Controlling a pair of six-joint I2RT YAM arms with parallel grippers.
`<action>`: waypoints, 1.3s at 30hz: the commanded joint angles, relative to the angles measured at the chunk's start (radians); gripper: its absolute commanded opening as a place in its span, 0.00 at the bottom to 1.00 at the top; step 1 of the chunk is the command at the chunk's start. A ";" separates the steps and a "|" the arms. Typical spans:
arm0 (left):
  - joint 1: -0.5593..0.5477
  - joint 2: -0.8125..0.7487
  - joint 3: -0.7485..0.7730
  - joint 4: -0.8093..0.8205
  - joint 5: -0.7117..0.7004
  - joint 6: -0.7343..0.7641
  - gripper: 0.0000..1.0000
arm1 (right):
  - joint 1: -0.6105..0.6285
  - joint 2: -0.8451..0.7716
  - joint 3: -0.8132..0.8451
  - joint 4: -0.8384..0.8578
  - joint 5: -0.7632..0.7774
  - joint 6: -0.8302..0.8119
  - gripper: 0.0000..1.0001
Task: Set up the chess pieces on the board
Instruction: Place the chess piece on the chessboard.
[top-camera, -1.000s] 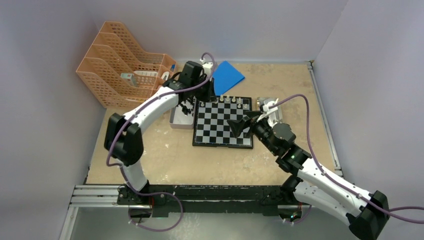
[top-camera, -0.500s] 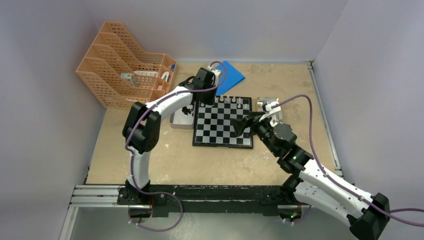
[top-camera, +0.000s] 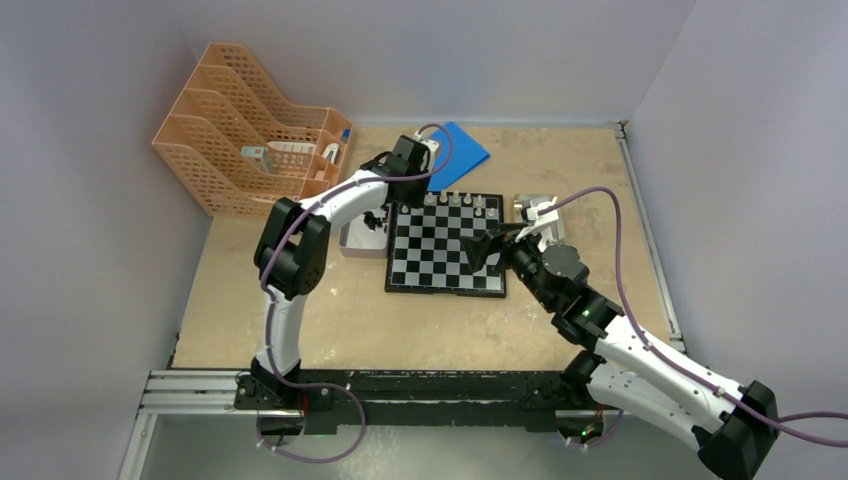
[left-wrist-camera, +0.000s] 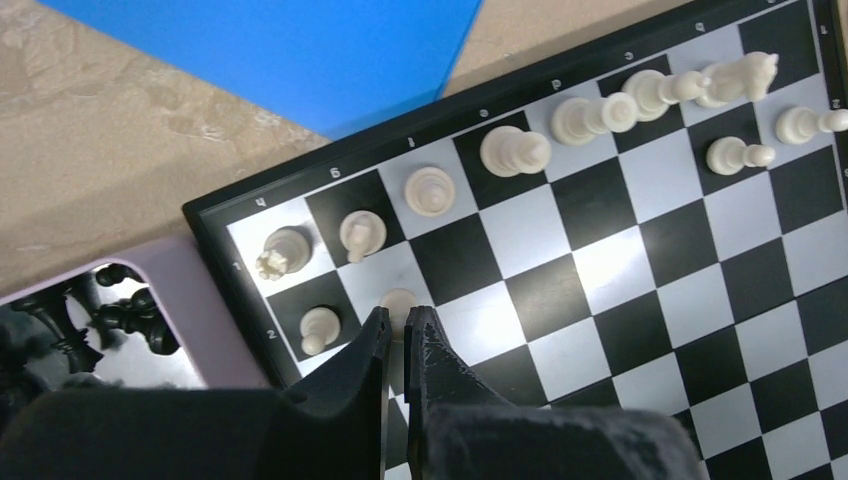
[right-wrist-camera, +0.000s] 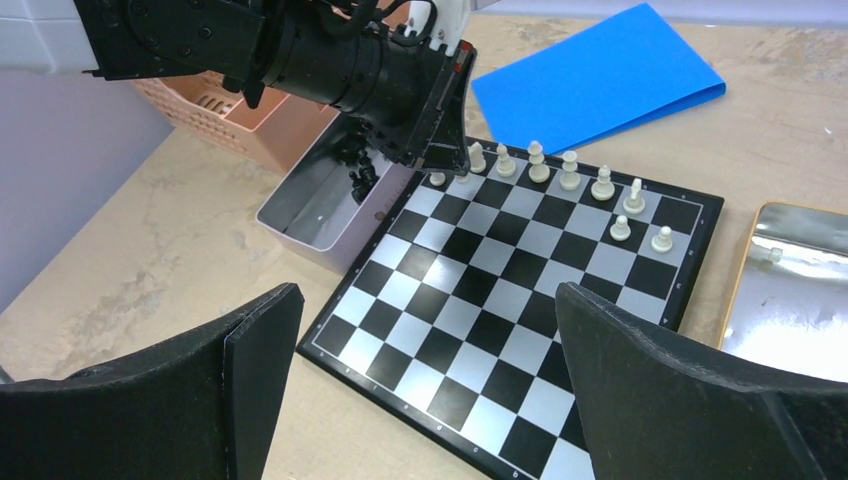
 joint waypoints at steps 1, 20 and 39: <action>0.015 0.009 0.041 0.032 -0.011 0.023 0.00 | 0.002 -0.008 0.044 0.042 0.045 -0.015 0.99; 0.015 0.039 0.045 0.030 0.002 0.034 0.00 | 0.002 -0.003 0.048 0.039 0.054 -0.021 0.99; 0.014 -0.007 0.091 -0.031 0.057 0.026 0.20 | 0.002 0.010 0.045 0.039 0.041 -0.006 0.99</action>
